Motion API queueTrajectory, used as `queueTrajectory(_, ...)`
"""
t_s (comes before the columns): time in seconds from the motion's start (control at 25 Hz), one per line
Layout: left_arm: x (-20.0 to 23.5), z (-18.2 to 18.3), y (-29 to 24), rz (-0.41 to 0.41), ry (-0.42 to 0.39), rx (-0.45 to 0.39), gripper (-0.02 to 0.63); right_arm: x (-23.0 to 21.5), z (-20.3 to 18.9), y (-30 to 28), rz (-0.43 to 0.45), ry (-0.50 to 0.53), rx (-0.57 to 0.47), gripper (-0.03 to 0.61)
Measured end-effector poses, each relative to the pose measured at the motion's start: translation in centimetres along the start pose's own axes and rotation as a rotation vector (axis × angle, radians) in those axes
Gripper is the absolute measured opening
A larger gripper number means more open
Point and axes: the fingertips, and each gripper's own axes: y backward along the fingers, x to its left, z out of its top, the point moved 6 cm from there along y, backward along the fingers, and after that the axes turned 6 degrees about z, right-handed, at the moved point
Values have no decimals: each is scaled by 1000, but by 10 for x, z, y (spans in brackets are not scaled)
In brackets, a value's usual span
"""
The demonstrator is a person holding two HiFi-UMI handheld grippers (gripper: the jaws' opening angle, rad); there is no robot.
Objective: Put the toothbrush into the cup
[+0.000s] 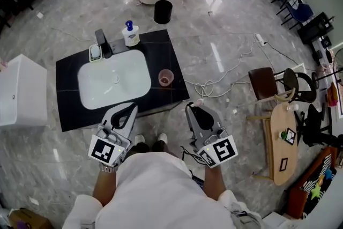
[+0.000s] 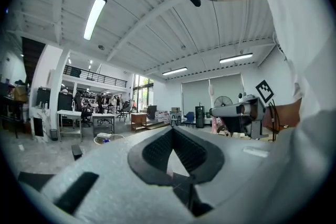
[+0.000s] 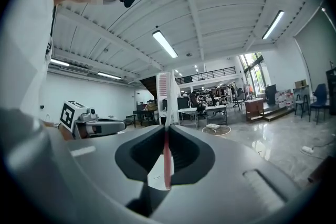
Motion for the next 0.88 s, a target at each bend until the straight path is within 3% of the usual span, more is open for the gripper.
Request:
queueTrajectory(0.28, 0, -7, -14, 7, 20, -6, 0, -25, 4, -26, 50, 183, 91, 37)
queueTrajectory(0.52, 7, -16, -22, 15, 11, 23, 0, -47, -3, -66, 115, 237, 151, 37)
queueTrajectory(0.88, 16, -22, -40, 35, 64, 45, 0, -89, -55, -147, 186, 322, 310, 37)
